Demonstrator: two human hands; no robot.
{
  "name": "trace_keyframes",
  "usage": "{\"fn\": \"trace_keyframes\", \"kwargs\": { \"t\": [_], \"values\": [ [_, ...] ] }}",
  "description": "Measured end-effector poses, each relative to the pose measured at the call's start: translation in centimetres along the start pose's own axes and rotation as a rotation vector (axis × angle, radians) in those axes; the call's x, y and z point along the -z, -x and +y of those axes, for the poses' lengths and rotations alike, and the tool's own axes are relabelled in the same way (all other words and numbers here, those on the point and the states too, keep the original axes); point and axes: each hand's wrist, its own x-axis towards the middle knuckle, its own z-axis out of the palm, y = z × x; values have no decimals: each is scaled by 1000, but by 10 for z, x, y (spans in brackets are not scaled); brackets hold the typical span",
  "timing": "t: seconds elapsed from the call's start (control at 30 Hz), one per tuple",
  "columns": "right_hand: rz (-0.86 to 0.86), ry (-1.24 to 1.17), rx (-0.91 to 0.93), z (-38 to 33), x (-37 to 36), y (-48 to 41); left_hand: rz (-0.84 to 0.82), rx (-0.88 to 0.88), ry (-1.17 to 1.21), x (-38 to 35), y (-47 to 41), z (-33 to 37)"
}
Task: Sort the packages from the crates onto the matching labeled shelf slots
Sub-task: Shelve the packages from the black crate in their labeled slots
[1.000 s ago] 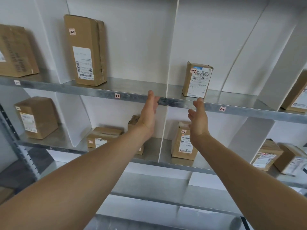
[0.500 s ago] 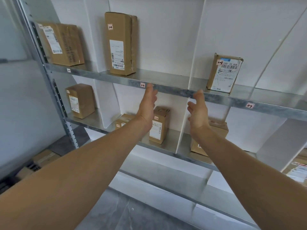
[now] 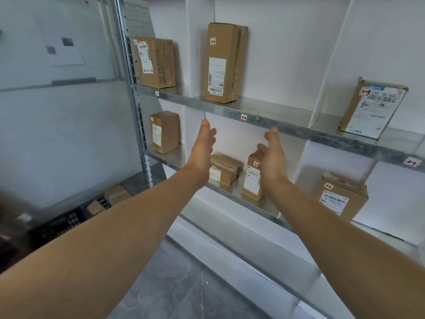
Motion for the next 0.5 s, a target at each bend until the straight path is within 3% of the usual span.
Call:
{"fn": "trace_keyframes", "kwargs": {
  "t": [0.5],
  "values": [
    [-123,52,0,29,-124,-13,155,-46,-13,117,-8,23]
  ]
}}
